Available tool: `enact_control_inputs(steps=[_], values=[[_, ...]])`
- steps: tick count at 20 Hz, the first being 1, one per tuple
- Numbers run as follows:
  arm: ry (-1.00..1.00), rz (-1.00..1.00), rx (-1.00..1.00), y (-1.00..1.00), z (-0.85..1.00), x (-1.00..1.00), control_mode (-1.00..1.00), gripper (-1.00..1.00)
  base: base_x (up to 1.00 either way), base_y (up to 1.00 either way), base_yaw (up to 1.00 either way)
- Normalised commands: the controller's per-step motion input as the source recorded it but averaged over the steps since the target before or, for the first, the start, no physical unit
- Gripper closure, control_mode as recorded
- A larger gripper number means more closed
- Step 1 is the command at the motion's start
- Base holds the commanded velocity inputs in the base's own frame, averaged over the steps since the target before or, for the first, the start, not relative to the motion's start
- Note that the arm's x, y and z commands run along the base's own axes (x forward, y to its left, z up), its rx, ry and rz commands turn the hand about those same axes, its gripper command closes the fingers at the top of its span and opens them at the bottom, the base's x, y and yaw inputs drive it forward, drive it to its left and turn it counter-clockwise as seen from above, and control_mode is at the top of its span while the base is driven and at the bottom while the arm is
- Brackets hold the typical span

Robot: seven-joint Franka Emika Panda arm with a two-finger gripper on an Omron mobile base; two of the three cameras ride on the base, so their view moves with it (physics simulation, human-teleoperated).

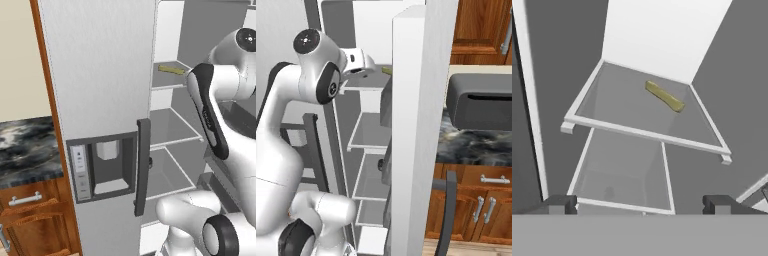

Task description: Pick the egg and butter from the fridge and place them by the bowl for mixing.

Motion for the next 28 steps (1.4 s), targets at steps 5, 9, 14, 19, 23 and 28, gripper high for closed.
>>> enact_control_inputs(steps=[5, 9, 14, 19, 23, 28], values=[[0.00, 0.00, -0.03, -0.01, -0.01, 0.59, -1.00, -1.00, 0.00, 0.00, 0.00], [0.00, 0.00, -0.05, -0.07, -0.11, 0.44, -1.00, -1.00, 0.00, 0.00, 0.00], [0.03, 0.00, -0.02, -0.20, -0.04, 0.44, -1.00, -1.00, 0.00, 0.00, 0.00], [0.09, 0.02, 0.00, -0.15, 0.00, 0.40, -1.00, -1.00, 0.00, 0.00, 0.00], [0.11, 0.08, 0.00, -0.11, 0.00, 0.37, -1.00, -1.00, 0.00, 0.00, 0.00], [0.03, 0.10, 0.00, -0.02, -0.02, 0.31, -1.00, -1.00, 0.00, 0.00, 0.00]])
